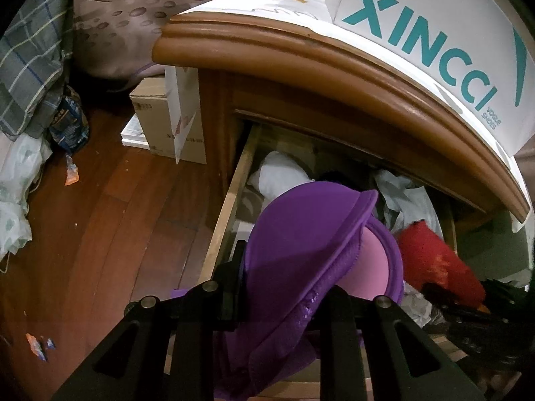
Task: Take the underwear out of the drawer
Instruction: 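Grasp the red rolled garment with the right gripper while the left gripper carries the purple bra up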
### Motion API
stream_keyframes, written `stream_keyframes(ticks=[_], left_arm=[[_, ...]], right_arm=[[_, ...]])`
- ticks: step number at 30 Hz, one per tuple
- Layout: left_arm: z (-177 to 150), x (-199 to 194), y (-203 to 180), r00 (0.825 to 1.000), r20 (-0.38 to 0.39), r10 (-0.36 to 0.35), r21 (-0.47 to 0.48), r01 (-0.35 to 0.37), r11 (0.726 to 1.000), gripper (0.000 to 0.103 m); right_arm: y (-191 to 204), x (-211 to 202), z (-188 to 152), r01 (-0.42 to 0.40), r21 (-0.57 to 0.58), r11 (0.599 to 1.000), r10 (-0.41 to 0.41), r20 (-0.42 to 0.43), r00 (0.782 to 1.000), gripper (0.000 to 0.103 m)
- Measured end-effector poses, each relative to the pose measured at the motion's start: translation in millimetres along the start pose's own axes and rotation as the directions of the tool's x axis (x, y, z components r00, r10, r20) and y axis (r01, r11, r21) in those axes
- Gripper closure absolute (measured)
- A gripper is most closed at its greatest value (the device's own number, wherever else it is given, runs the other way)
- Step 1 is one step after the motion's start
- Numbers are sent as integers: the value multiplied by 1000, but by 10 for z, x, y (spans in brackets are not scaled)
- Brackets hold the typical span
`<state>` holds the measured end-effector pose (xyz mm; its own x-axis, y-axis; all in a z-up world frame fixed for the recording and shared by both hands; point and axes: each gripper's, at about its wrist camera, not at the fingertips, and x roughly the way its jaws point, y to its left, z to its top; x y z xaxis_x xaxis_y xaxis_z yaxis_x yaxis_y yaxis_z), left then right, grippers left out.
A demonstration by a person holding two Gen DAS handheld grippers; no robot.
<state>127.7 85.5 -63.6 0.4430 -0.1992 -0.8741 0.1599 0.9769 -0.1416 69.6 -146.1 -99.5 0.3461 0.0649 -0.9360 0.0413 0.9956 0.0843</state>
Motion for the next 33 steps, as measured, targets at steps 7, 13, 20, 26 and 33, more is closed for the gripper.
stream_keyframes(ticks=[7, 13, 20, 26, 33], left_arm=[[2, -29, 6, 1000, 9, 8, -2, -8, 1000, 84], [4, -57, 17, 1000, 17, 15, -7, -15, 1000, 84], [-19, -257, -63, 998, 65, 22, 23, -23, 999, 84], [75, -807, -135, 984, 177, 17, 61, -28, 998, 85], [373, -1490, -308, 962, 273, -10, 123, -24, 992, 85]], right_arm=[[-63, -353, -129, -23, 55, 998, 19, 68, 997, 68], [-265, -708, -205, -15, 110, 994, -1, 148, 989, 68], [-391, -884, -216, 14, 130, 991, -37, 177, 983, 68], [-400, -771, -220, -6, 127, 992, -16, 175, 984, 68], [-501, -426, -256, -36, 160, 987, 9, 170, 985, 68]])
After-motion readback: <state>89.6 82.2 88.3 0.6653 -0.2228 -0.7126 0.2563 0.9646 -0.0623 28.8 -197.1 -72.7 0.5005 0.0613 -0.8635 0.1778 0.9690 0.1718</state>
